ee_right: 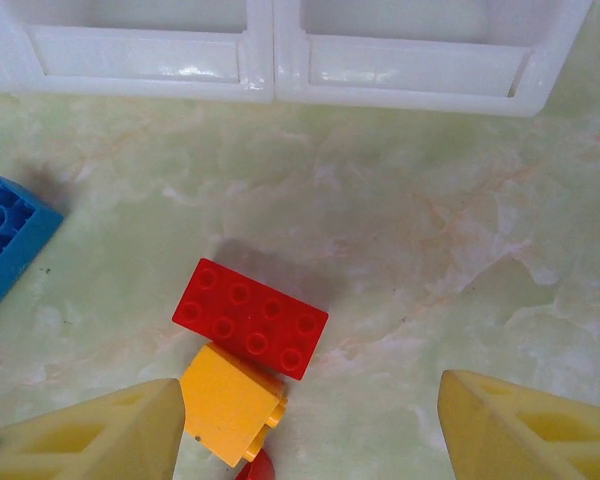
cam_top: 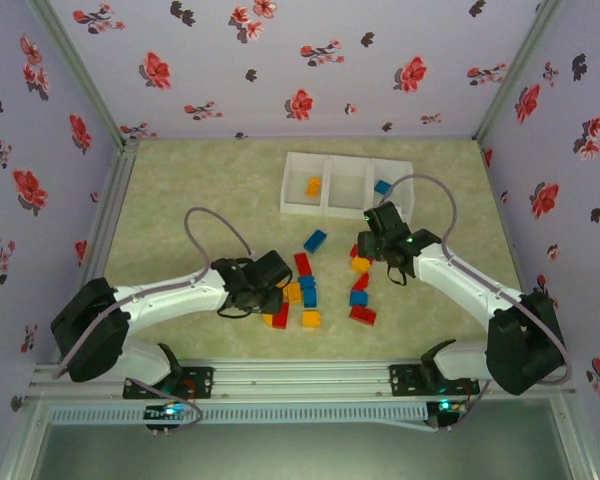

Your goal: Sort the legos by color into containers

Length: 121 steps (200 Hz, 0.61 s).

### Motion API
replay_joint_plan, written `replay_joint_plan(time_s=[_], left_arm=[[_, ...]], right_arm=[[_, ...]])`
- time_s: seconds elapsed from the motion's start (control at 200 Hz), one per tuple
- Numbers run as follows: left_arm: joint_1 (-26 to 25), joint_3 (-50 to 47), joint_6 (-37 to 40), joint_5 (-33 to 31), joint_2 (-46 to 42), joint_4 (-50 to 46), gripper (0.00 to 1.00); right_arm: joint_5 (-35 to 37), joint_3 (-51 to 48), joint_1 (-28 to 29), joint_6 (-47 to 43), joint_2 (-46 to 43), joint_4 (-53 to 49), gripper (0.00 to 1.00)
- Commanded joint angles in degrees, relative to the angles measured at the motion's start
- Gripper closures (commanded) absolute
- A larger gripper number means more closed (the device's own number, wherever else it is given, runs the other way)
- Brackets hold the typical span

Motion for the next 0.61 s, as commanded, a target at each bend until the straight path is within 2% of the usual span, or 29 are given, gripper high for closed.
replay_joint_plan(time_s=[0.0, 0.17, 0.6], left_arm=[[-0.7, -0.8, -2.5, 0.4, 0.9, 0.3, 0.52], [-0.7, -1.6, -2.6, 0.4, 1.6, 0.0, 0.55], [-0.7, -2.2, -2.0, 1.1, 4.4, 1.5, 0.54]], right_arm=[[1.8, -0.8, 0.4, 1.5, -0.3, 0.0, 0.32], [2.0, -1.5, 0.5, 1.6, -1.5, -0.1, 0.32], [2.3, -1.6, 0.5, 1.7, -2.1, -0.9, 0.32]])
